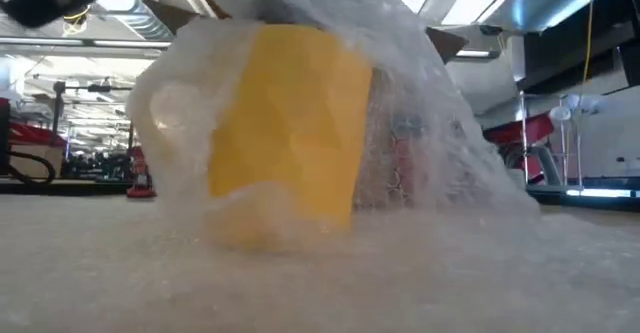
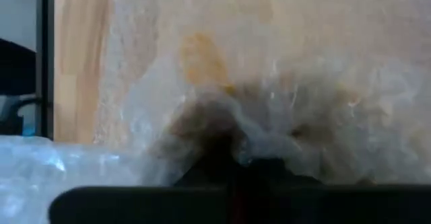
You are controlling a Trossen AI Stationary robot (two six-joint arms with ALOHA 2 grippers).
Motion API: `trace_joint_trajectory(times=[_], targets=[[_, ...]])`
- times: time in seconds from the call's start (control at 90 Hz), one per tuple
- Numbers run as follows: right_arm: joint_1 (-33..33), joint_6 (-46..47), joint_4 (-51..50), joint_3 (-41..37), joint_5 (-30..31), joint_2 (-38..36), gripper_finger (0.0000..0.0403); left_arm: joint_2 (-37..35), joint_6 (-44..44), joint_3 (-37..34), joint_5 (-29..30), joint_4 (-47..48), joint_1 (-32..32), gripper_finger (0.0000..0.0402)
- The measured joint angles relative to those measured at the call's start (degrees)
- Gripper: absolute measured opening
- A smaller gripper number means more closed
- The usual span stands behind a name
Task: Wrap mug
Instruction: Wrap the yellow mug with bubble wrap
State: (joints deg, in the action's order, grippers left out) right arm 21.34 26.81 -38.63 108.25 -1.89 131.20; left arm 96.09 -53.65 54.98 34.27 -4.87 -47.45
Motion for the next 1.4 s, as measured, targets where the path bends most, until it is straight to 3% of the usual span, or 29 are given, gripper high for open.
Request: trace_joint_trajectory(times=[0.189, 0.3, 0.633, 0.833, 1.089, 1.4], targets=[[-0.3, 1.5, 4.9, 1.0, 2.3, 0.3, 0.0, 3.7, 3.7, 0.0, -3.5, -9.3, 1.3, 0.0074], [-0.5, 2.0, 5.2, 1.1, 2.3, 0.3, 0.0, 4.1, 4.9, 0.0, -4.3, -9.1, 2.1, 0.0074], [0.3, 3.3, 3.0, 1.4, 0.9, 0.3, 0.0, 0.9, 8.6, 0.1, 6.6, -3.2, 2.4, 0.0074], [0.8, 3.4, -2.4, 4.8, 0.2, 0.3, 0.0, -0.1, 4.3, 0.1, 8.8, 3.5, 2.5, 0.0074], [2.0, 3.4, -17.4, 15.6, -0.1, 0.3, 0.0, -0.1, 2.0, 0.1, 9.0, 7.1, 3.3, 0.0074], [5.4, 1.0, -21.2, 23.9, 7.3, 0.2, 0.0, -0.1, 3.0, 0.1, 8.9, 7.4, 4.6, 0.0074]])
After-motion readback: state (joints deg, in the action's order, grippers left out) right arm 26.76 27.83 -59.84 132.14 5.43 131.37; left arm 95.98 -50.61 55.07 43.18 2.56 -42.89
